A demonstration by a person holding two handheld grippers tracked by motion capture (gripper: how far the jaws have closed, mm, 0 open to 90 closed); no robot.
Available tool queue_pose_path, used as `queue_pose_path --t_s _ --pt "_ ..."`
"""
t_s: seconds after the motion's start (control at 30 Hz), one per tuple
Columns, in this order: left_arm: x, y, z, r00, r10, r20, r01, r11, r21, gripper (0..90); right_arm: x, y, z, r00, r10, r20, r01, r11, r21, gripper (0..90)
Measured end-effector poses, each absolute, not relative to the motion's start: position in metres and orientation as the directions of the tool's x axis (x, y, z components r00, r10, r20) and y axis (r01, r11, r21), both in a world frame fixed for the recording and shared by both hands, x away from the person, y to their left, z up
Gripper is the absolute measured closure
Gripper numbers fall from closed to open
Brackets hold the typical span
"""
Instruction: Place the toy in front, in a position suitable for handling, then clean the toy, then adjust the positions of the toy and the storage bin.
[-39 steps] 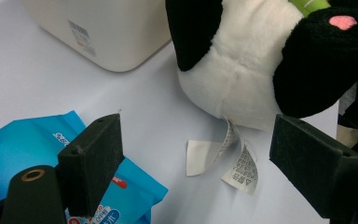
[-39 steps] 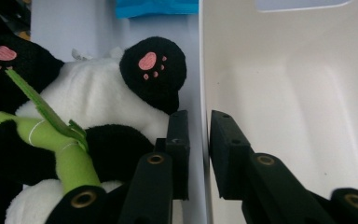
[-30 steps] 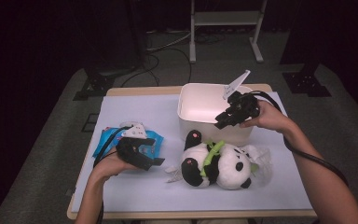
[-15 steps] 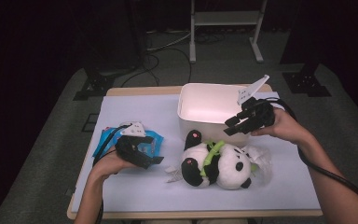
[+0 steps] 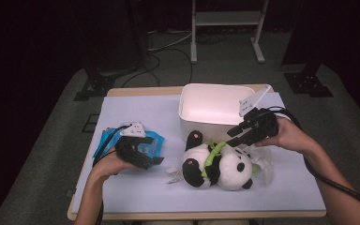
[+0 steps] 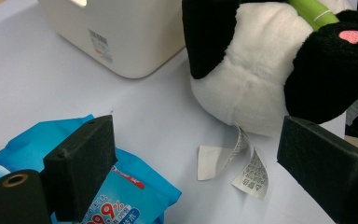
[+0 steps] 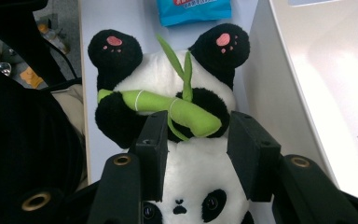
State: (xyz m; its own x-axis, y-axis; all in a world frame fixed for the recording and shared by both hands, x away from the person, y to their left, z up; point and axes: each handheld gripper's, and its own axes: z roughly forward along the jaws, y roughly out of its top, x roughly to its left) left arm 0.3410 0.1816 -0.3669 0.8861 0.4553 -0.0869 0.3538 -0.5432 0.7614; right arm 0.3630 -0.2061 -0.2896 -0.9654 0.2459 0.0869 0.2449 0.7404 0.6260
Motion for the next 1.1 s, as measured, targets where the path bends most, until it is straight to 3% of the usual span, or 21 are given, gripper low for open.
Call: queue_pose_path --t_s 1.1 --pt "0.335 0.186 -0.366 0.884 0.462 -0.077 0.352 -0.545 0.761 10.6 0.366 -0.188 -0.309 -0.965 0.247 0.088 0.249 0.761 0.598 51.9"
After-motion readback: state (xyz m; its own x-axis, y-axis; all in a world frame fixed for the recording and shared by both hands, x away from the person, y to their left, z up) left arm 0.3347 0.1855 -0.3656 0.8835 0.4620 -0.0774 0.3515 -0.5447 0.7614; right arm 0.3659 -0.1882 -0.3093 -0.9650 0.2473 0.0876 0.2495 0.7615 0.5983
